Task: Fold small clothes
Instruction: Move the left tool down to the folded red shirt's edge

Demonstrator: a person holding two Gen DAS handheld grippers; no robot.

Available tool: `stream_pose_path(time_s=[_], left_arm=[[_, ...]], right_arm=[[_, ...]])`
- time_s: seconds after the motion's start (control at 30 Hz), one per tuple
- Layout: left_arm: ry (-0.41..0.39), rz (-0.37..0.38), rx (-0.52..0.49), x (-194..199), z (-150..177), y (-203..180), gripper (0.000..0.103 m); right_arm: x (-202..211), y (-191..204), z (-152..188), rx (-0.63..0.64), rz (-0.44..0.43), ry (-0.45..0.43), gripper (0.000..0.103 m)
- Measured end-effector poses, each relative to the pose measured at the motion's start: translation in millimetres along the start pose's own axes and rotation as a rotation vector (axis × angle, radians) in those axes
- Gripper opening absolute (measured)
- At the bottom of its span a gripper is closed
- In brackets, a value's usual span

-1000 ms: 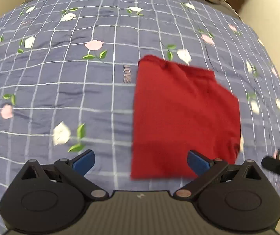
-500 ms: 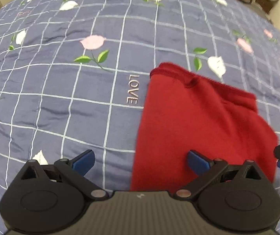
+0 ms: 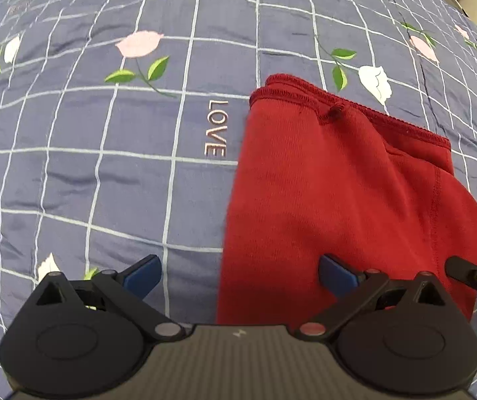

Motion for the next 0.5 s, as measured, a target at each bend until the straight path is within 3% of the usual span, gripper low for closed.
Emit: stream_pose_path(time_s=[0.3, 0.43, 0.5], left_arm=[[0.064, -0.025, -0.01, -2, -1, -1, 0.102], [0.087, -0.023, -0.021, -1, 1, -5, 0.102], [0.116, 0.0, -0.013, 1, 5, -7, 0.095]], right_arm=[[-5, 13, -5, 0.022, 0.0, -0.007, 0.077], [-8, 10, -3, -0.056, -0.022, 0.001, 0.067], [-8, 11, -2, -0.07, -0.021, -0.003, 0.063]])
Point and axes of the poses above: each gripper's, at about its wrist camera, not at the fingertips, and x roughly against the way its jaws point, y to its left, z to its underside, the point moved 10 cm from there along -x, roughly the way its jaws point, and after that the axes turned 4 degrees about -z, right-handed, at the moved point
